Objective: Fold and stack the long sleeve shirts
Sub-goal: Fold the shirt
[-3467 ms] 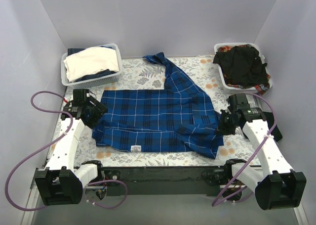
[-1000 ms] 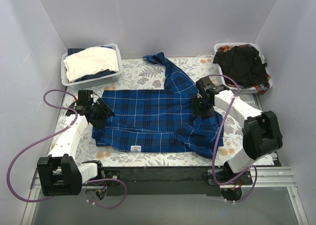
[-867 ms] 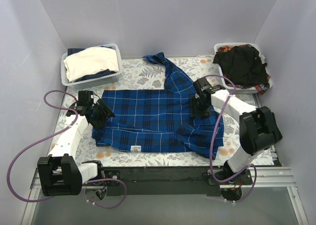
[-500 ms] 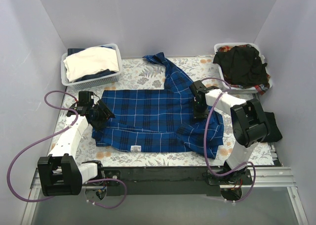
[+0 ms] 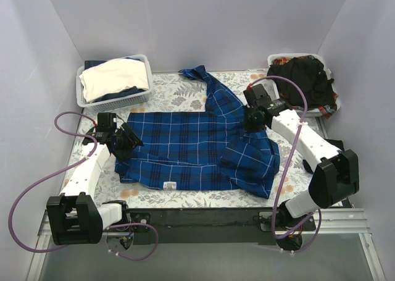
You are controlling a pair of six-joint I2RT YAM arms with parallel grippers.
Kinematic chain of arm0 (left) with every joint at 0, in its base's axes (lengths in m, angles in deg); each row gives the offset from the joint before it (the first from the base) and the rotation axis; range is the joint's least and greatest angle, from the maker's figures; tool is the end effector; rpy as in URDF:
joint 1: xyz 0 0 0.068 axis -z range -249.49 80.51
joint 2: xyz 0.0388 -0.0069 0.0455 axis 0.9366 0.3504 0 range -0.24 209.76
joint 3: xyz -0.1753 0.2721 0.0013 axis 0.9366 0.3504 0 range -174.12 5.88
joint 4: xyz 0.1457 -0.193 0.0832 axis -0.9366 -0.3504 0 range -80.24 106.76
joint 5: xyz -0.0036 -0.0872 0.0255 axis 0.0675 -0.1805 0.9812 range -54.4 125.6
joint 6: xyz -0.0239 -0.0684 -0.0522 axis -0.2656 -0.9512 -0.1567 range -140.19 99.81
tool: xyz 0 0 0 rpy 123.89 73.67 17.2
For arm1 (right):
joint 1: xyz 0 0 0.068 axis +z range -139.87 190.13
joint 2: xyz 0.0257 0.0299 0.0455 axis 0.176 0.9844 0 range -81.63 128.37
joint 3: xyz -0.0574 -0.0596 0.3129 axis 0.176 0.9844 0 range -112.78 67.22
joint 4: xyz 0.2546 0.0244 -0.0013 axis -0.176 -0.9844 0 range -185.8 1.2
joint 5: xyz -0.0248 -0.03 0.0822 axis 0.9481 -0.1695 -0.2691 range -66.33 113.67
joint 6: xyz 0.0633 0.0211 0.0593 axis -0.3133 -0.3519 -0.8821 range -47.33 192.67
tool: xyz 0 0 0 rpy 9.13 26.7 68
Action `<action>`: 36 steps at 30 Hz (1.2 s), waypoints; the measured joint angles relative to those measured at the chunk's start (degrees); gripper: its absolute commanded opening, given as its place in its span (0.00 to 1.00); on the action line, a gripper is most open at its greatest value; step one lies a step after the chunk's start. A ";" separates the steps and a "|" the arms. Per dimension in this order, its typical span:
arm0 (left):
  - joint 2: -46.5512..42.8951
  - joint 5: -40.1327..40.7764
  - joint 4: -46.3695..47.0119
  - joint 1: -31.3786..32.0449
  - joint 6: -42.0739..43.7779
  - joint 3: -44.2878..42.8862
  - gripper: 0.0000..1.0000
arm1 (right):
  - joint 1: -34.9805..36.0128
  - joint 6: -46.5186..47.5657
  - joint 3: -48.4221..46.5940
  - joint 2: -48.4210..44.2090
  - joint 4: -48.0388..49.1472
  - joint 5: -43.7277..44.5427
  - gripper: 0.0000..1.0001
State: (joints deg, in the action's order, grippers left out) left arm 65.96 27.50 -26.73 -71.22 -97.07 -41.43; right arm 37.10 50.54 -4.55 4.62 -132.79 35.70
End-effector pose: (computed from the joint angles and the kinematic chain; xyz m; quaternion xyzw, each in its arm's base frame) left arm 0.2090 -0.0049 0.2470 -0.6005 0.7602 -0.1996 0.1470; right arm 0.2973 0.1327 0.2981 -0.0119 0.9574 0.0205 0.2876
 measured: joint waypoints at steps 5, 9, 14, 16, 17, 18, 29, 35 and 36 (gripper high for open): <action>-0.20 -0.02 -0.04 0.00 0.00 -0.50 0.63 | 0.74 0.44 -5.73 -0.81 -1.03 -2.23 0.01; -0.48 0.00 -0.09 0.00 0.00 -1.75 0.63 | 2.23 1.62 -13.35 -0.11 -0.83 -4.57 0.01; -0.57 0.02 -0.48 0.00 -0.02 -4.13 0.64 | 5.22 3.85 -26.86 4.22 1.07 -6.25 0.01; -0.63 0.02 -0.61 0.00 -0.02 -5.05 0.64 | 6.80 4.70 -31.28 6.19 2.01 -6.21 0.01; -0.66 0.04 -0.66 0.00 -0.02 -5.42 0.64 | 7.52 5.07 -32.83 6.97 2.54 -6.21 0.01; -0.66 0.04 -0.70 0.00 -0.02 -5.70 0.64 | 8.17 5.49 -34.34 7.74 2.62 -6.08 0.01; -0.70 -0.07 -1.14 0.00 -0.33 -6.03 0.63 | 9.64 11.63 -54.66 17.44 7.02 -4.26 0.01; -0.72 -0.07 -1.38 0.00 -0.46 -6.03 0.63 | 9.64 14.51 -56.24 18.21 14.10 -7.06 0.01; -0.74 -0.07 -1.44 0.00 -0.46 -6.03 0.63 | 9.64 14.75 -56.24 18.21 15.41 -8.17 0.01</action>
State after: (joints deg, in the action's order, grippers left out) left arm 65.22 27.44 -28.17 -71.22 -97.53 -47.46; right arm 46.73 65.29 -60.78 22.83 -117.38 27.53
